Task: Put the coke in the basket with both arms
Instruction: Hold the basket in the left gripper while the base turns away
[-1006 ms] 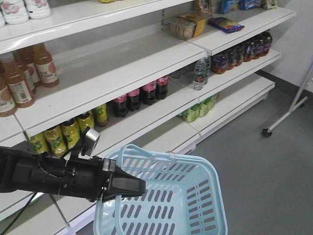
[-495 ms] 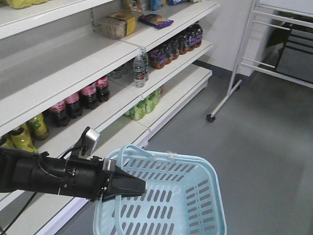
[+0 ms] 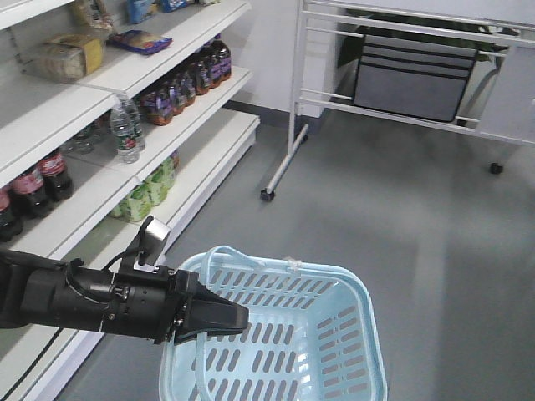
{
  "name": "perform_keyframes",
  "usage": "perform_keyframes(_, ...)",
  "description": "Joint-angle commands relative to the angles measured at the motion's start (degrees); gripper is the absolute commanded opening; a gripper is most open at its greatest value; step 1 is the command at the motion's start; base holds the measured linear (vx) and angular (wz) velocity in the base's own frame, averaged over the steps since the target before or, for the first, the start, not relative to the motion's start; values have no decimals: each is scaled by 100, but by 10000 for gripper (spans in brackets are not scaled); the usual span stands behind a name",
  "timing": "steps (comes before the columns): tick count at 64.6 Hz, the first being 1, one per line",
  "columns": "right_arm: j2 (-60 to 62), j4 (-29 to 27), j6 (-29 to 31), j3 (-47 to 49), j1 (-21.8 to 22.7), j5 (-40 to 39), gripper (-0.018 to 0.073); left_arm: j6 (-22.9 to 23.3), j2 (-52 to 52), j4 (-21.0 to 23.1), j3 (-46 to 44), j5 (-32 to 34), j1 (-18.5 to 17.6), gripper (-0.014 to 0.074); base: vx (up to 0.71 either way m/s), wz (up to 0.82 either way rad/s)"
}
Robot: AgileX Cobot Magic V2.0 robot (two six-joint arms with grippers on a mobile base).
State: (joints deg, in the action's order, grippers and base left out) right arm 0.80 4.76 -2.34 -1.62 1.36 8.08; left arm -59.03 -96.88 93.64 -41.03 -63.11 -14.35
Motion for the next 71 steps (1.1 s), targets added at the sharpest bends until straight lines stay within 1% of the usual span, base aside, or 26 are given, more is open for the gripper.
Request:
perform_keyframes(1, 82, 14, 24, -61, 15, -447, -10, -48, 253, 385, -106, -459, -23, -8, 5, -51)
perform_keyframes(39, 82, 14, 24, -61, 15, -447, -10, -48, 253, 385, -106, -459, -23, -8, 5, -44)
perform_keyframes(71, 82, 14, 24, -61, 15, -447, -10, -48, 253, 385, -106, -459, -23, -8, 8, -32)
